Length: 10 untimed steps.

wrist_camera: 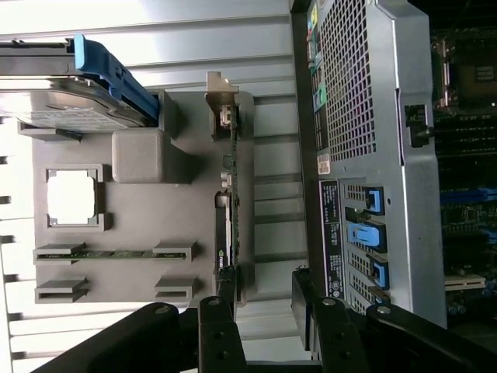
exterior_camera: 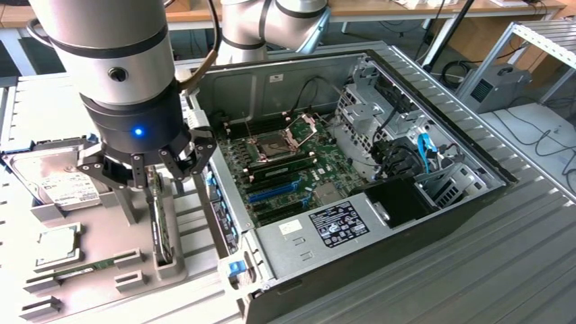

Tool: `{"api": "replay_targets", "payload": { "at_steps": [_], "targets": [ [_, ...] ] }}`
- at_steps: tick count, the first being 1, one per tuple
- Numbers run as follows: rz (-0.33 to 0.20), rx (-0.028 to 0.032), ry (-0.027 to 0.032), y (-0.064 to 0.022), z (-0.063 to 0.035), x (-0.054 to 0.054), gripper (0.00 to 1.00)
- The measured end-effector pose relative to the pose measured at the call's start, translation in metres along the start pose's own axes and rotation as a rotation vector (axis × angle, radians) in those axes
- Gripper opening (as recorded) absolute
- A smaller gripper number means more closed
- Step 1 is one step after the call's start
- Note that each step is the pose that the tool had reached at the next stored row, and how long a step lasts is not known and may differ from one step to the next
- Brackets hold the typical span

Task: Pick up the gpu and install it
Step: 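Pick up the gpu and move the gpu toward the slot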

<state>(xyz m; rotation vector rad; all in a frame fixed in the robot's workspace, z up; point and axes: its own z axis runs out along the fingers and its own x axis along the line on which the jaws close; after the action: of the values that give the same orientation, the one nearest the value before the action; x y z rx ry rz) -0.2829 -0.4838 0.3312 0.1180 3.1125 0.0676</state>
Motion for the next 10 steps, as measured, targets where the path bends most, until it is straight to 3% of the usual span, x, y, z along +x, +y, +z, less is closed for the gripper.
{"api": "replay_targets", "payload": {
  "at_steps": [10],
  "targets": [
    [0.000,0.0000,0.0000,-0.0002,0.0029,0.0001,0.42]
  ]
}}
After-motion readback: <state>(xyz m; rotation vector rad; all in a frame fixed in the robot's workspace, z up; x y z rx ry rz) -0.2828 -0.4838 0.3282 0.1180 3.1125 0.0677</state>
